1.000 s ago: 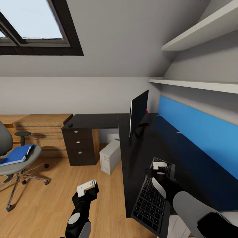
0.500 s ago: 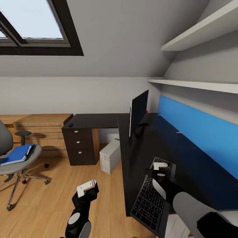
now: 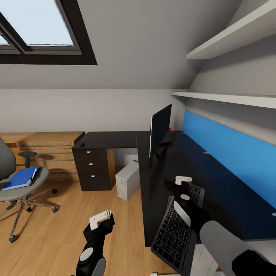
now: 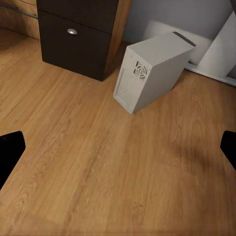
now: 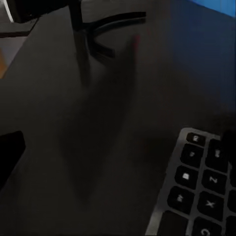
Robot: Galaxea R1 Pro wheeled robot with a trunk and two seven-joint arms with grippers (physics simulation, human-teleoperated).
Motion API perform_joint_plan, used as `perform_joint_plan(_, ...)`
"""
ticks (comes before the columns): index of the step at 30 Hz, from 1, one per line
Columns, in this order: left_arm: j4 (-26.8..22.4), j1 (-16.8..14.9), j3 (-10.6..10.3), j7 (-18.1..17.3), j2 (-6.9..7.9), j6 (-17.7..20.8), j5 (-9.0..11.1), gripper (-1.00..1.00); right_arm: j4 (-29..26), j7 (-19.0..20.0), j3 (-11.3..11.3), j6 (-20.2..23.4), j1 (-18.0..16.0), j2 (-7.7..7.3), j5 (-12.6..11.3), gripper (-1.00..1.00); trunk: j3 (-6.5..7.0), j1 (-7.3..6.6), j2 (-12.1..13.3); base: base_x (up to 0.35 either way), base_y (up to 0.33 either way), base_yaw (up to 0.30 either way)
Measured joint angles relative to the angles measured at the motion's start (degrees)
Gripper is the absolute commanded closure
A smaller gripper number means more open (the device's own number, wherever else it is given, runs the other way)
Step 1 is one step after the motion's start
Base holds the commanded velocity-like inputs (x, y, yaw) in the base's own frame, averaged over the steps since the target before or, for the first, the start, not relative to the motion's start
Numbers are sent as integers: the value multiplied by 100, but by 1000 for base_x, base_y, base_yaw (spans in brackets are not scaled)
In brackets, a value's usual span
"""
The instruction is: In the bedroom, organize the workspace by keeping the computer under the desk, ensuring the monitor is on the desk, placing the keyboard on the desk next to the monitor, placing the mouse on the desk next to the keyboard, moving the folder from the swivel chair onto the desk next to the mouse, stacking the notebook on top of the folder with the pen on top of the notebook, and positioning the swivel chair next to the desk.
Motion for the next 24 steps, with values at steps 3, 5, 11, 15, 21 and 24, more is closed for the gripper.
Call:
perform_joint_plan(3,0,0,-1,1,0,0,0,-100,-464,-8,-7,-236,203,-19,-1,-100,0,0,0,0,0,0)
perform_joint_plan(5,1,0,-1,1,0,0,0,-100,-824,-11,-12,-275,364,-30,-1,-100,0,0,0,0,0,0)
perform_joint_plan(11,1,0,6,-8,0,0,-7,-100,-2464,-184,-16,310,1109,-154,-91,-100,0,0,0,0,0,0)
perform_joint_plan(15,1,0,1,-17,0,-3,-14,-100,-4820,-741,-14,1362,2169,-315,-720,-100,0,0,0,0,0,0)
perform_joint_plan(21,1,0,-1,-31,0,-7,-19,-100,-5584,-994,-620,1530,2585,-537,-2049,-100,0,3,0,-139,0,0)
perform_joint_plan(24,1,0,-1,-34,0,-7,-18,-100,-5665,-1012,-778,1529,2614,-560,-2496,-100,0,3,1,-312,2,0)
